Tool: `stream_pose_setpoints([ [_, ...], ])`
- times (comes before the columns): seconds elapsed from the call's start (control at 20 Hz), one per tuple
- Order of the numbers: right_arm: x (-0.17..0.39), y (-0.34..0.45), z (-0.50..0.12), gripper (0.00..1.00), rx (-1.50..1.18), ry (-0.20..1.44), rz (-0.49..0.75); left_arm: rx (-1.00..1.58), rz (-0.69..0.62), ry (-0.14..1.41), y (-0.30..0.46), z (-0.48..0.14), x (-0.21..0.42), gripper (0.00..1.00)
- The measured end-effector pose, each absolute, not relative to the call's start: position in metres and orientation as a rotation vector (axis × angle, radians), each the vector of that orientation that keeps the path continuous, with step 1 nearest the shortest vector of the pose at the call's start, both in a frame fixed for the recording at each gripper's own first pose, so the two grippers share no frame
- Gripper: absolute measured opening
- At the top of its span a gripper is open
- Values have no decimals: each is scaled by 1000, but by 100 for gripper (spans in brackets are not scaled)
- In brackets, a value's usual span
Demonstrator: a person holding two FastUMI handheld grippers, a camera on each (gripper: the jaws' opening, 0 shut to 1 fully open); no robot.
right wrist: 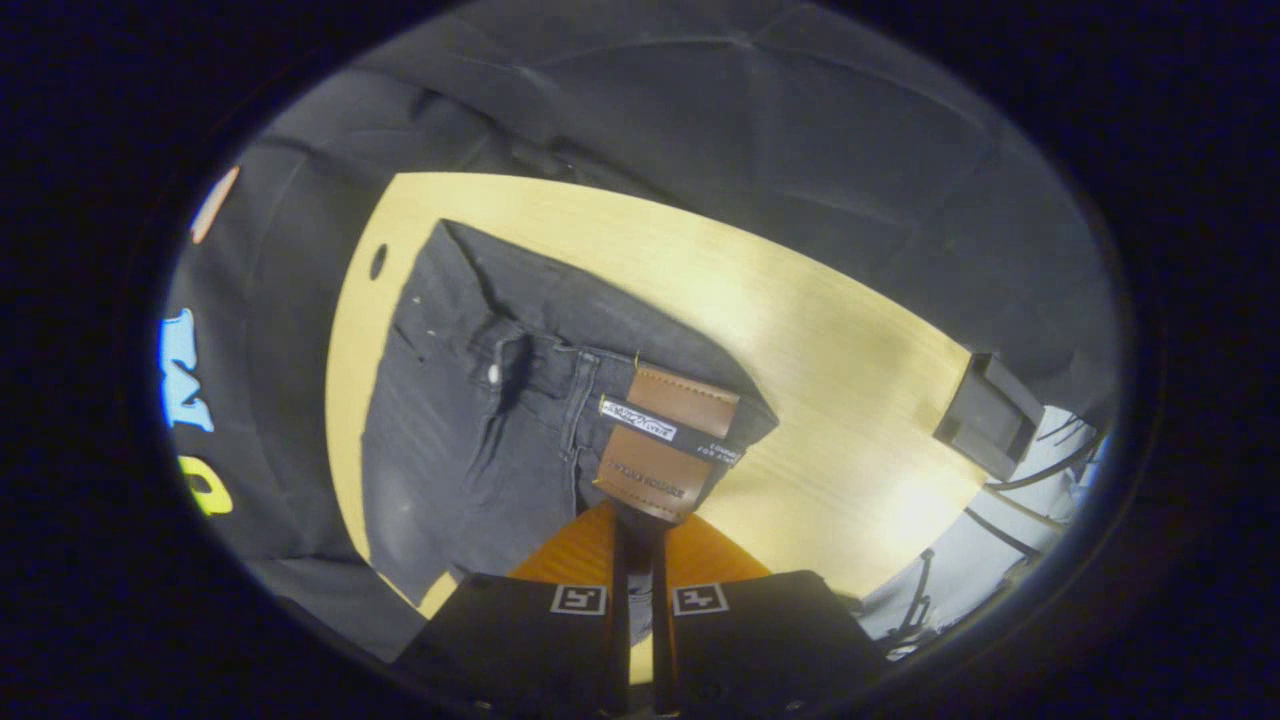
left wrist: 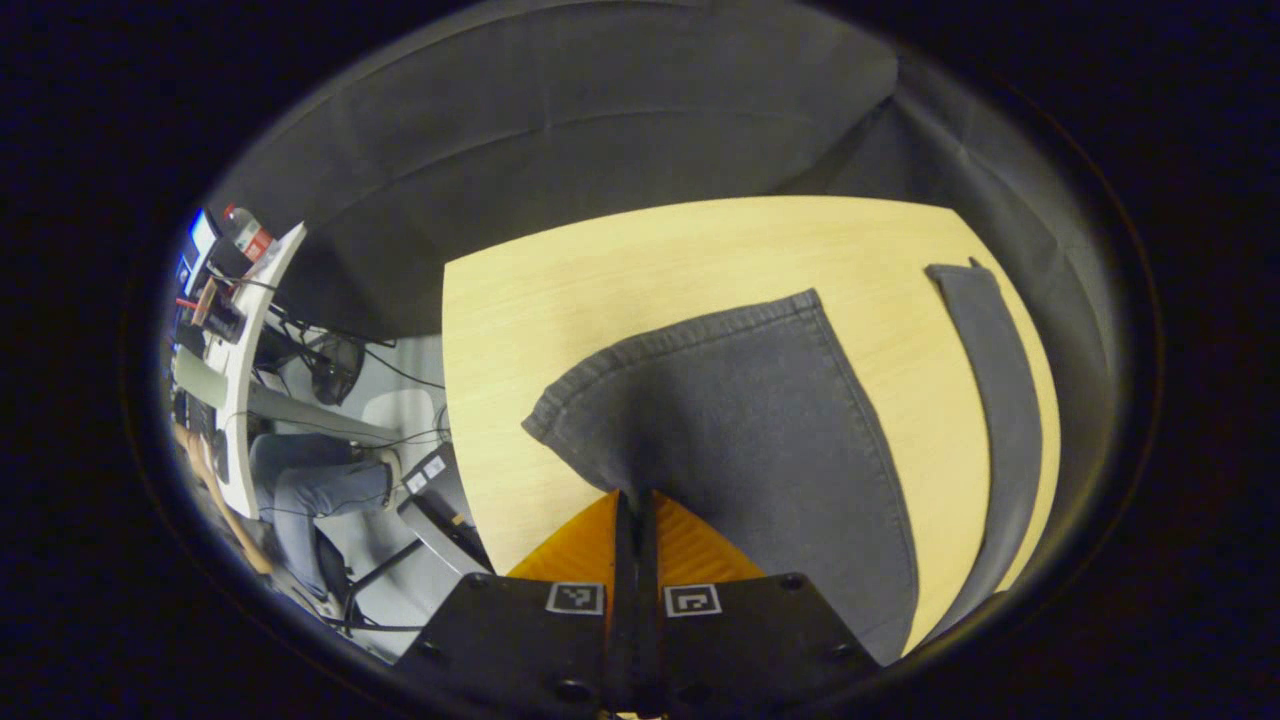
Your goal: Grasp the waist and the cuffs of the jeans and fold them to make the two legs overlap; first hold the waist and fold one-third of the jeans toward the cuffs, then hold the cuffs and fold the remaining one-third in the same direction to finish folding.
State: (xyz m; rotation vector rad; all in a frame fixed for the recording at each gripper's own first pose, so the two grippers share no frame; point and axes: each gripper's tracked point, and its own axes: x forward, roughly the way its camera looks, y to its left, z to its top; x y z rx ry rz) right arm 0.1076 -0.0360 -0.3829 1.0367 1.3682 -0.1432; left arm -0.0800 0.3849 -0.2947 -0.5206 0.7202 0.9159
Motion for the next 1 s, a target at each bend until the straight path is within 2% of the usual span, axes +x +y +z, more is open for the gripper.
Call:
stream_pose_setpoints([
  [0.15,116,-41,-345,8,1043,1313,-87,-587,847,629,372,-247,-50,8],
  [0.3,111,-54,-331,8,1113,1297,-128,-644,806,566,359,-210,-33,8],
  [0.5,110,-61,-323,8,1210,1291,-169,-654,775,558,343,-185,-9,8],
  [0.65,115,-62,-316,8,1275,1265,-168,-578,732,559,326,-171,32,8],
  [1.0,201,-54,-288,8,1418,1189,-168,-523,624,573,270,-139,170,7],
])
